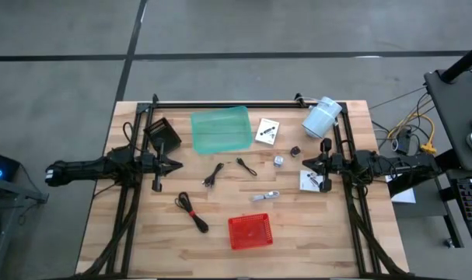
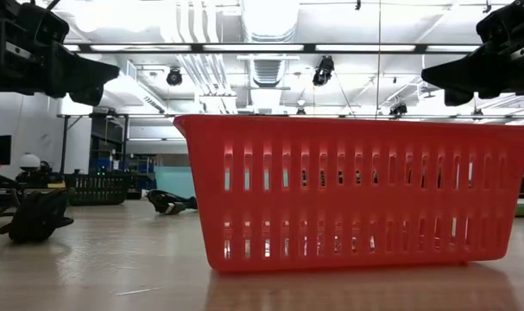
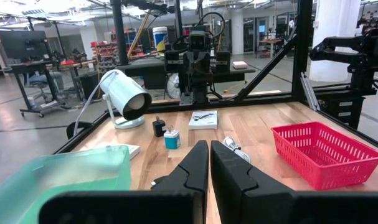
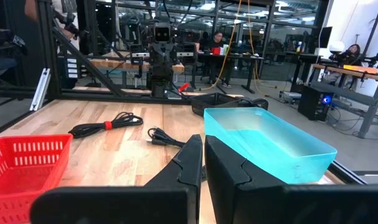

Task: Pick and place items into bin
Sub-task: Put the white charger cable into the green bin

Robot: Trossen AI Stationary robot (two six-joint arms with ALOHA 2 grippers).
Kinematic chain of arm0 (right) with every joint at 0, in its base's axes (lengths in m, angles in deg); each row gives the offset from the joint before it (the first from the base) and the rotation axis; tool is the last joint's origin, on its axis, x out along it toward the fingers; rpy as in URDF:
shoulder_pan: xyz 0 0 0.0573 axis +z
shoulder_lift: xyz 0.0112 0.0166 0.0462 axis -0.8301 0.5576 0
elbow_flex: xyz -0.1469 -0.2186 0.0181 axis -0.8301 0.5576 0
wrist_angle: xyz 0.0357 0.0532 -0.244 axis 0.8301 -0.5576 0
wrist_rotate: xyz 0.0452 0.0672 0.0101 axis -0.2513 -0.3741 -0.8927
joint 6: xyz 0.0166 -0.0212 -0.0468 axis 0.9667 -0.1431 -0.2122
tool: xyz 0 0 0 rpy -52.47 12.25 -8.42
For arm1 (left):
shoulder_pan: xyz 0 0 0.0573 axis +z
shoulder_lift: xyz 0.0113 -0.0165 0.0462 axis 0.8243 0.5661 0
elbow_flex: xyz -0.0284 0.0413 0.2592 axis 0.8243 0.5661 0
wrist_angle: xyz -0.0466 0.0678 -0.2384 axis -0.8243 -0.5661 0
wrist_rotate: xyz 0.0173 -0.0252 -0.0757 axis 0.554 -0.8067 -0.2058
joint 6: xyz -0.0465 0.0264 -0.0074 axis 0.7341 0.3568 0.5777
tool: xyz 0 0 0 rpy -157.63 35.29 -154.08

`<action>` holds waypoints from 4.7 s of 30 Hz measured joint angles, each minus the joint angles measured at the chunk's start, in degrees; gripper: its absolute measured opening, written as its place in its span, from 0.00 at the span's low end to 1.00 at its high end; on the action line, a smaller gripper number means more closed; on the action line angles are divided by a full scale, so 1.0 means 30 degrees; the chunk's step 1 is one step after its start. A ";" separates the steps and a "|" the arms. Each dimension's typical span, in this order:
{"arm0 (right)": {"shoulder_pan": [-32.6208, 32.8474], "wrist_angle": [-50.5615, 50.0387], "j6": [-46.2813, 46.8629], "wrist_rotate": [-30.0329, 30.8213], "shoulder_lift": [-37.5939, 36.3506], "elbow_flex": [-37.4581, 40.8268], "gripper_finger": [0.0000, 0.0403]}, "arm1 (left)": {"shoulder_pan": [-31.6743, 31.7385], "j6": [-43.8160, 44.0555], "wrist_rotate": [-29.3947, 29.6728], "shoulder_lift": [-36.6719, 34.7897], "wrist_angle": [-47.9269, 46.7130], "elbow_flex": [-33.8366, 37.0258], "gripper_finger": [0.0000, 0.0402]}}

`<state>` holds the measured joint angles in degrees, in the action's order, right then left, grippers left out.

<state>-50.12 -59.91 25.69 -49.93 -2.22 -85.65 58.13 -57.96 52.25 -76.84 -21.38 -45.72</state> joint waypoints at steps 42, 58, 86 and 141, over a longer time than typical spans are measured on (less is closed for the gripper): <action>0.0003 0.9039 -0.2565 -0.1078 0.6574 -0.0007 0.56 | 0.0001 0.0242 0.1712 0.9855 1.4787 0.0494 0.52; 0.0003 0.6906 -0.1048 -0.2514 1.2529 -0.2881 0.56 | 0.0001 0.0372 0.1698 1.4602 1.9608 0.0348 0.52; 0.0010 0.2832 -0.0511 -0.6196 2.6643 -0.9401 0.56 | 0.0001 0.0372 0.1698 1.5127 1.9828 0.0348 0.52; 0.0003 0.1614 -0.2659 -0.4847 3.0556 -1.1936 0.08 | -0.0007 0.0364 0.1700 1.5249 1.9832 0.0370 0.52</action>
<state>-50.11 -55.06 17.72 -64.47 89.44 -121.46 58.11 -56.87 57.35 -31.10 38.11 -44.61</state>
